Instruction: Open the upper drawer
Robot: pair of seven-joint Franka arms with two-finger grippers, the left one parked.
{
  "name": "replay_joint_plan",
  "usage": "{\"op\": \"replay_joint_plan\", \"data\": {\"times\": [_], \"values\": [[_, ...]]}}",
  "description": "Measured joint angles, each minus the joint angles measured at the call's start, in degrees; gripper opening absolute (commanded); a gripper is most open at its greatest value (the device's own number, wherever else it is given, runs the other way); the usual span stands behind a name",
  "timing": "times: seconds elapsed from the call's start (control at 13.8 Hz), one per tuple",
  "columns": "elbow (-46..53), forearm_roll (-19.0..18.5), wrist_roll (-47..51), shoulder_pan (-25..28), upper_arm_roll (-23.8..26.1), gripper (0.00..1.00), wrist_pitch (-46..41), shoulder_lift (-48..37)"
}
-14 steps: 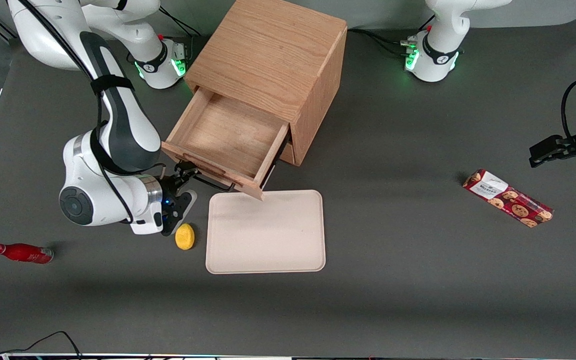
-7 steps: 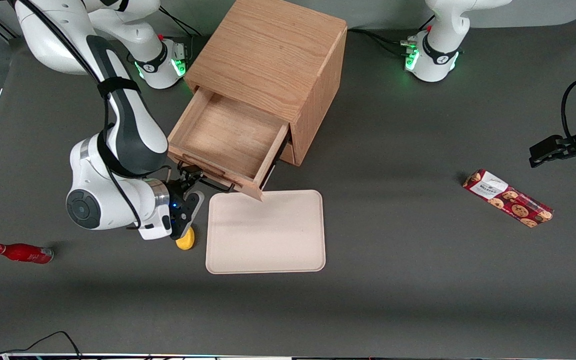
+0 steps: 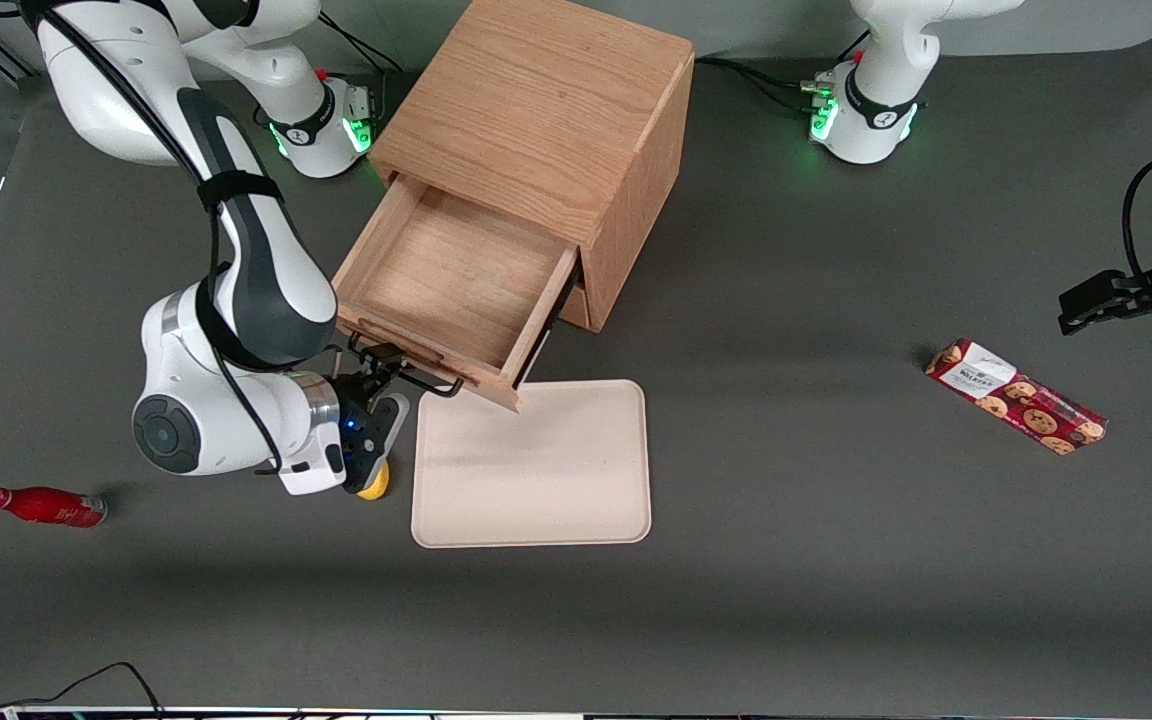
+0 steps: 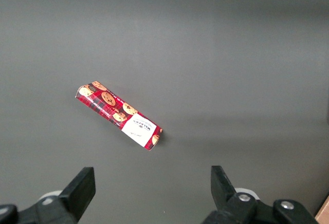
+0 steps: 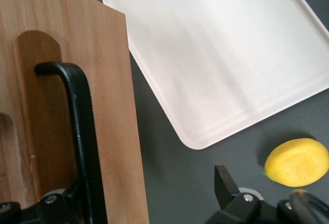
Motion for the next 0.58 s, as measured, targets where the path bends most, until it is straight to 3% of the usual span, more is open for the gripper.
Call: {"op": "replay_joint_plan", "data": {"times": [0.58], "values": [[2.1,0.0,-2.6,-0.7,-0.2,1.00,0.0,1.4]]}}
